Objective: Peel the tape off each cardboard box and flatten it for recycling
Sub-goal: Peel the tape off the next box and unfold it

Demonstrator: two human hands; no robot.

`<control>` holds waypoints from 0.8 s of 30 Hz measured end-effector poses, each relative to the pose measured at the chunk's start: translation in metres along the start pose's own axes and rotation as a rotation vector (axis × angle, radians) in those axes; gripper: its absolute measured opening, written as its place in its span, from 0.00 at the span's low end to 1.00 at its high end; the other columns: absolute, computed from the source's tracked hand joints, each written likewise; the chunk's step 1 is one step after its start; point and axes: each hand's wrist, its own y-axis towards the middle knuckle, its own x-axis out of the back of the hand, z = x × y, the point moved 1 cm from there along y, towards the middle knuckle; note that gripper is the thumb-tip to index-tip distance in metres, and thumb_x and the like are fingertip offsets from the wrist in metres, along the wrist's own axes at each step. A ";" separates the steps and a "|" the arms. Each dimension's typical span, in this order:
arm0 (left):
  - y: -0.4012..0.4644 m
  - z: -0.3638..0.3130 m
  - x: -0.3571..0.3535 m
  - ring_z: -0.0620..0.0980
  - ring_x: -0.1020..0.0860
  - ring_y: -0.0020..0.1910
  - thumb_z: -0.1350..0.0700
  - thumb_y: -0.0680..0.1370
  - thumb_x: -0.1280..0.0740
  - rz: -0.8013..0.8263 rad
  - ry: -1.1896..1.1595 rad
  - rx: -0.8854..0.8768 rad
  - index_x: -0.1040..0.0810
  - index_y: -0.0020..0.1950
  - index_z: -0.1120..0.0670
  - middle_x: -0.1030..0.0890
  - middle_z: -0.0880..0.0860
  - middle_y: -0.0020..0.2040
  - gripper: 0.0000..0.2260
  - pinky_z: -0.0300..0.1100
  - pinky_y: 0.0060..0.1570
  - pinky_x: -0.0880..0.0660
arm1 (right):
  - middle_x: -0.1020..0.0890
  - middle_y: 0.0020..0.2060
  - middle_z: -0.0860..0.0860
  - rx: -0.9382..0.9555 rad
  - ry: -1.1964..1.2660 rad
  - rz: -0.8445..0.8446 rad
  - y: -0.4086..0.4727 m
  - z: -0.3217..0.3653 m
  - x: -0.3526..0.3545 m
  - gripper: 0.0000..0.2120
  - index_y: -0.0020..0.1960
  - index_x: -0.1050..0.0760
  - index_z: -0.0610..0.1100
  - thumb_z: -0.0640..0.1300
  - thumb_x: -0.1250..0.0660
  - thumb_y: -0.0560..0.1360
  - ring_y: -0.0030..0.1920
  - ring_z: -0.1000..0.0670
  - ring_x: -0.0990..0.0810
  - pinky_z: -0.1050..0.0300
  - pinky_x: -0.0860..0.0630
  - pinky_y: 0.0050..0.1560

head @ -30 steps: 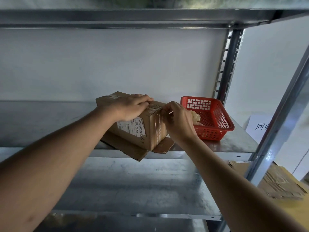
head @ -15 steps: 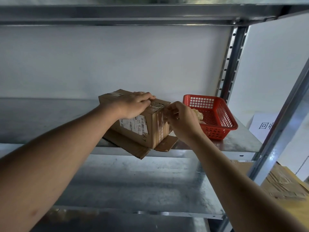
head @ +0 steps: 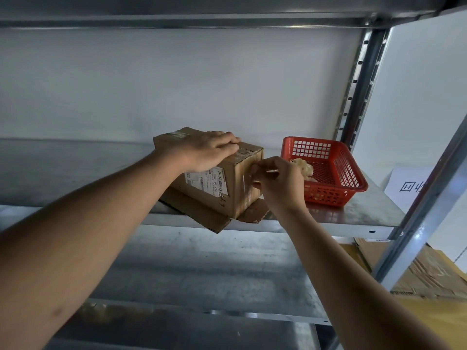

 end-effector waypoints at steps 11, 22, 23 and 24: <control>-0.002 0.005 0.004 0.48 0.50 0.84 0.13 0.64 0.50 0.087 0.071 -0.019 0.44 0.80 0.31 0.49 0.47 0.85 0.47 0.62 0.78 0.46 | 0.14 0.39 0.45 -0.178 0.017 0.334 0.017 0.018 0.017 0.07 0.49 0.21 0.38 0.35 0.36 0.84 0.43 0.45 0.12 0.56 0.14 0.42; -0.002 0.008 0.004 0.50 0.47 0.83 0.13 0.64 0.48 0.084 0.046 -0.012 0.43 0.79 0.30 0.48 0.46 0.85 0.46 0.59 0.77 0.43 | 0.16 0.35 0.44 -0.368 0.505 0.421 0.020 0.034 0.036 0.03 0.50 0.23 0.34 0.33 0.35 0.82 0.37 0.48 0.15 0.57 0.16 0.40; -0.002 0.008 0.004 0.50 0.47 0.83 0.13 0.64 0.48 0.082 0.048 -0.015 0.43 0.79 0.30 0.48 0.46 0.85 0.46 0.59 0.77 0.43 | 0.17 0.36 0.44 -0.354 0.508 0.391 0.021 0.035 0.038 0.03 0.51 0.23 0.34 0.33 0.35 0.82 0.37 0.48 0.16 0.56 0.16 0.40; -0.002 0.008 0.004 0.50 0.46 0.83 0.13 0.64 0.48 0.079 0.053 -0.021 0.43 0.79 0.30 0.48 0.46 0.85 0.46 0.59 0.77 0.43 | 0.17 0.37 0.43 -0.327 0.496 0.359 0.022 0.036 0.039 0.02 0.53 0.24 0.33 0.32 0.35 0.82 0.38 0.48 0.16 0.56 0.16 0.41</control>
